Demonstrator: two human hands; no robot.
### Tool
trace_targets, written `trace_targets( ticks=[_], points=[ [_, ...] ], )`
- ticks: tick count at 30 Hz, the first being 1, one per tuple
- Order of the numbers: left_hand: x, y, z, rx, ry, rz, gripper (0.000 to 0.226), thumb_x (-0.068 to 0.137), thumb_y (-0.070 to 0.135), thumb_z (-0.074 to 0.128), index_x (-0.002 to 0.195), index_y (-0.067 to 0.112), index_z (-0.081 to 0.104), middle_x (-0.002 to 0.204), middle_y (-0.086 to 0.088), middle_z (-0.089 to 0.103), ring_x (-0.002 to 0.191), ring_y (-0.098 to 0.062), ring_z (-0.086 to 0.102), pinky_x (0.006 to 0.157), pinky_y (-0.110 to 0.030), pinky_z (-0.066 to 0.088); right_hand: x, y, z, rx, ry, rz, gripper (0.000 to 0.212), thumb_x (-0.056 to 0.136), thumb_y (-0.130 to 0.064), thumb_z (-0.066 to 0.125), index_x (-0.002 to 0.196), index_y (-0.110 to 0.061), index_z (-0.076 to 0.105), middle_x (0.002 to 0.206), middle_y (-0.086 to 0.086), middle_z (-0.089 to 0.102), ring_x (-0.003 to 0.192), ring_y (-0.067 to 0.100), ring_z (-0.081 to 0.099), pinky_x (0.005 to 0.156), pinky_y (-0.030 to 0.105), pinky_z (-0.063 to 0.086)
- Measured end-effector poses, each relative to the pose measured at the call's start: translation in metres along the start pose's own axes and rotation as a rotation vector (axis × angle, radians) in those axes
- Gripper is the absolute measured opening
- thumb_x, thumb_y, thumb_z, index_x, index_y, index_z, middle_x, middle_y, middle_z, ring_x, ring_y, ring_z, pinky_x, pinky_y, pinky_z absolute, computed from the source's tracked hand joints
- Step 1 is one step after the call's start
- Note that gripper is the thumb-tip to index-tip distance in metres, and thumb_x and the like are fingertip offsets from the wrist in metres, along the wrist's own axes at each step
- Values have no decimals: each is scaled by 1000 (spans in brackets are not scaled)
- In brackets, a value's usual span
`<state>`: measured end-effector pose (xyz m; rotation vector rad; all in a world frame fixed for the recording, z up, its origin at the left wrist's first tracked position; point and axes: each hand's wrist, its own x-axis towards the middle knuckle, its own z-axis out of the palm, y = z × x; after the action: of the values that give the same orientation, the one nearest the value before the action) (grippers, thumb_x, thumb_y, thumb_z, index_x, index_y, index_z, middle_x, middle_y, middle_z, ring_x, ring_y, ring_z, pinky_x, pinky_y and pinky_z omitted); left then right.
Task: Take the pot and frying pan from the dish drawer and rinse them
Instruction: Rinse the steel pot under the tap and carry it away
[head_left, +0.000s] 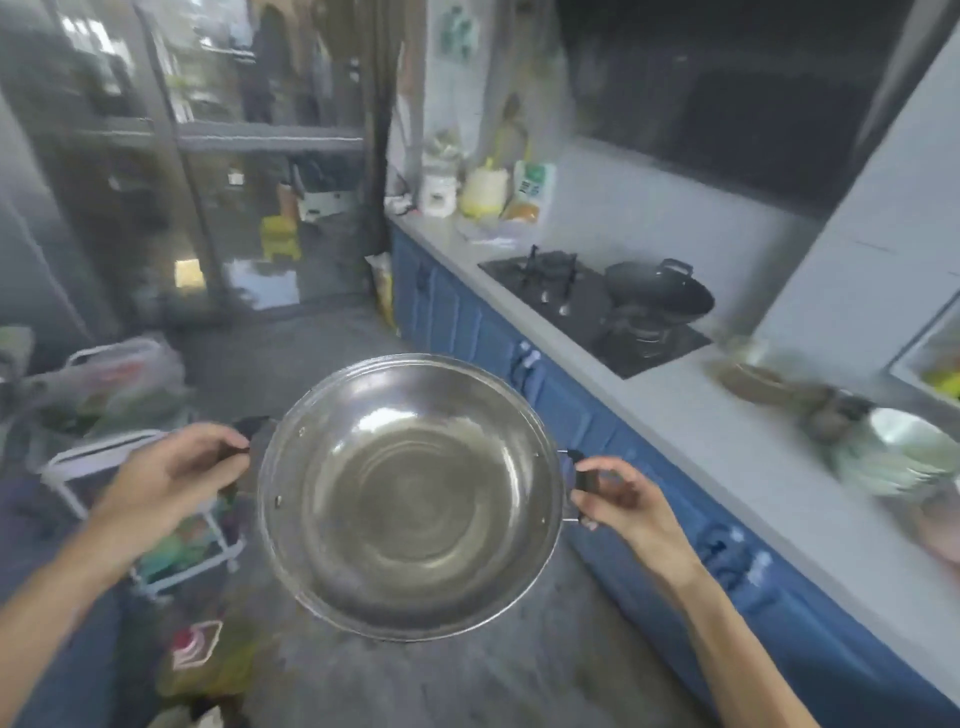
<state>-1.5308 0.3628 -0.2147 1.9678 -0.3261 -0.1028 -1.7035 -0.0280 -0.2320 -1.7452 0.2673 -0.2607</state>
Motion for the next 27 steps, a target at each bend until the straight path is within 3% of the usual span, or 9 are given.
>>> trace_targets(
  ticks=[4,7,10,12,14,17,19,21,27],
  points=[
    [109,53,111,-57,-193,102,21,83,4,66,82,25,68,77,28,68,71,15,59,70,5,39,20,9,-80,4,230,42,31,67,-27,72,95,-13,65,58,1,56,52,13,51,56,18,45],
    [181,70,179,-62,-372,158,26,82,5,67,83,30,68,79,13,70,66,1,61,69,-4,43,40,29,-124,12,391,112,33,74,-21,76,100,-7,62,60,9,53,48,11,50,44,11,39],
    [250,78,245,-59,-531,217,22,80,2,69,83,24,68,73,7,70,61,-4,61,65,-7,45,68,48,-162,0,523,137,62,54,-55,84,97,-15,64,76,22,62,56,21,58,56,30,43],
    [300,81,293,-83,-623,259,17,79,1,70,86,16,66,71,12,71,60,0,61,65,-5,45,87,70,-180,-8,604,204,64,46,-62,84,93,-22,67,85,22,69,60,25,62,62,40,44],
    [336,87,343,-90,-707,283,16,78,3,71,89,14,66,73,10,71,62,3,61,67,-5,45,103,87,-190,1,714,241,64,44,-64,84,90,-23,68,83,12,72,65,22,62,66,36,49],
    [377,95,414,-96,-831,278,18,81,-3,66,95,8,64,86,2,67,67,10,60,68,-2,44,122,107,-206,15,865,297,58,52,-52,86,90,-14,65,79,4,73,65,15,62,67,29,52],
    [399,101,459,-57,-919,281,20,82,-4,65,96,9,63,95,2,65,73,13,60,71,-2,44,132,119,-220,10,939,347,23,74,-19,79,89,-11,63,73,-1,74,60,9,62,63,21,50],
    [419,104,500,-21,-954,302,21,82,1,67,95,18,65,99,6,67,81,7,62,77,-5,45,140,135,-242,14,984,396,15,82,3,67,88,-11,63,70,-1,73,59,9,61,60,18,49],
    [452,100,604,25,-943,266,29,85,7,65,98,34,63,108,3,68,99,-13,62,90,-24,44,175,185,-313,-77,997,486,17,82,1,68,89,-14,65,67,-1,71,56,13,62,60,19,52]
  ],
)
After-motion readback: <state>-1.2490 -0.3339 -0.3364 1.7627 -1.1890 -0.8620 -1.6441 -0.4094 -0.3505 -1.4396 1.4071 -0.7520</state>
